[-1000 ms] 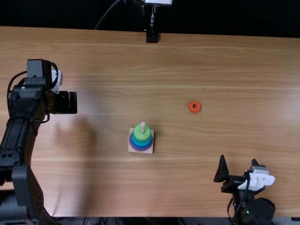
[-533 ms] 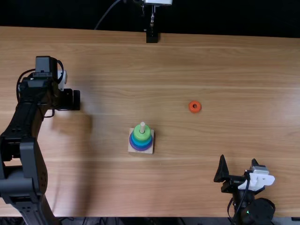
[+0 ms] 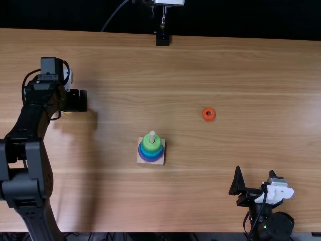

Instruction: Build the Hanoi tower: stack the rings onto the peg from bottom to top in this color order: purple, dark blue, light blue, dark green, light green, yellow, orange.

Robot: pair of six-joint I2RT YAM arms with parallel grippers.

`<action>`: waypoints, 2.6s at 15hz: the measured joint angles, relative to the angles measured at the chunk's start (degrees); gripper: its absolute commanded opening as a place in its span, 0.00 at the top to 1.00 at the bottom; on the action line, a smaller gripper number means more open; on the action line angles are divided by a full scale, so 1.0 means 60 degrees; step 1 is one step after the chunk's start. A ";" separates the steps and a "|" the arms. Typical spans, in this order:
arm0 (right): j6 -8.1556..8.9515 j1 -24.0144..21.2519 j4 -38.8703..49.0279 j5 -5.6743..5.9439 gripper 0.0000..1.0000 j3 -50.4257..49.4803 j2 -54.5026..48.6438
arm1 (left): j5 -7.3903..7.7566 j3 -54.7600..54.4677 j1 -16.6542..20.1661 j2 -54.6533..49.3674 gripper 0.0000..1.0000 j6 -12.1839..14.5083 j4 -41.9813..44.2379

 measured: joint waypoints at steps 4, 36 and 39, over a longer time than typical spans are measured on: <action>0.0004 0.0000 0.0000 0.0004 0.00 0.0000 0.0000 | 0.0000 0.0000 0.0000 0.0168 0.00 0.0004 -0.0011; 0.0007 -0.0004 0.0000 -0.0004 0.00 0.0000 0.0000 | 0.0750 0.0867 -0.2197 -0.3708 1.00 0.0004 -0.4743; 0.0000 0.0000 -0.0011 0.0000 0.00 0.0000 0.0000 | 0.0747 0.1100 -0.2834 -0.3840 1.00 0.0000 -0.5013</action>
